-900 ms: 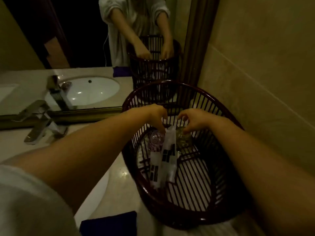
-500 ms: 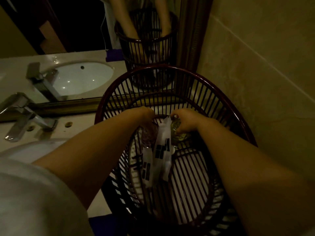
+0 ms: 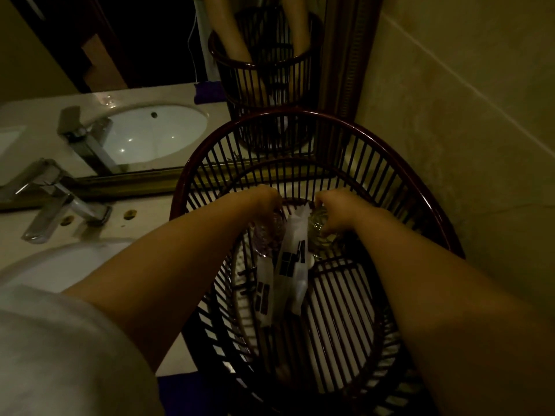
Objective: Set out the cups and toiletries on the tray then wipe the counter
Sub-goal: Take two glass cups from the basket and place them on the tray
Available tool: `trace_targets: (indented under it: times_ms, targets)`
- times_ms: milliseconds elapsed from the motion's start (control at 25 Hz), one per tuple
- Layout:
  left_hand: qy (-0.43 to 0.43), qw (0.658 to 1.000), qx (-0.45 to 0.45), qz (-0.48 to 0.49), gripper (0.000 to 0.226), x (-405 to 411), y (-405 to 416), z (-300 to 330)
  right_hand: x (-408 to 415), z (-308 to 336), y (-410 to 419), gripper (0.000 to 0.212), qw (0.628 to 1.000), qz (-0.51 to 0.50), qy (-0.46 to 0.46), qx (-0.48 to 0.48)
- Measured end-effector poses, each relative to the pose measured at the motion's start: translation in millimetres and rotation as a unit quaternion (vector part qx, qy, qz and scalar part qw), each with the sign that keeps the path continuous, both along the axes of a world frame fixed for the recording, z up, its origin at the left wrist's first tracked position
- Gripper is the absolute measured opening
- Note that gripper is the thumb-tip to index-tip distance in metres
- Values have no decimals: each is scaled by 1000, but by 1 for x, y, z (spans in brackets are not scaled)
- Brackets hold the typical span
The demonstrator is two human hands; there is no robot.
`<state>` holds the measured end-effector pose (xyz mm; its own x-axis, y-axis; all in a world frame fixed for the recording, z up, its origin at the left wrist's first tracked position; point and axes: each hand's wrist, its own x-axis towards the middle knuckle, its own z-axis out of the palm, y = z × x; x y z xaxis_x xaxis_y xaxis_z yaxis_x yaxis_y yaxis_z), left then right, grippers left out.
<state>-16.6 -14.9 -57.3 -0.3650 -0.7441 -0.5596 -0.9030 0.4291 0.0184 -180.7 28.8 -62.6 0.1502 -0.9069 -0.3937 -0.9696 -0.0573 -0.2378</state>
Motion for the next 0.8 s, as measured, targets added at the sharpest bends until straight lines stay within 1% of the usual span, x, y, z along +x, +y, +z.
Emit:
trace_targets:
  times_ms: [80, 160, 240, 320, 400, 440, 600, 680, 800]
  targets:
    - [-17, 1000, 7, -10, 51, 1, 0, 6, 1, 12, 0, 54, 999, 14, 28, 11]
    - [-20, 1000, 5, -21, 54, 2, 2, 17, 2, 28, -1, 50, 999, 21, 43, 1]
    - [-19, 999, -14, -41, 56, 3, 7, 34, 4, 47, 0, 50, 999, 19, 36, -21]
    - [-8, 999, -21, -46, 48, 6, 11, 57, 6, 68, -1, 53, 998, 22, 14, -50]
    - [22, 999, -30, -35, 39, 13, 16, 84, 9, 90, -1, 55, 996, 33, -17, -78]
    - [33, 998, -43, -33, 38, 18, 19, 98, 10, 101, 0, 55, 994, 41, -28, -95]
    - [54, 992, -115, -4, 43, 44, 36, 147, 20, 145, 10, 60, 985, 61, -56, -153]
    - [72, 988, -136, 22, 42, 60, 46, 169, 27, 165, 18, 60, 979, 81, -71, -174]
    - [123, 978, -153, 70, 51, 85, 66, 198, 43, 191, 32, 60, 967, 119, -76, -214]
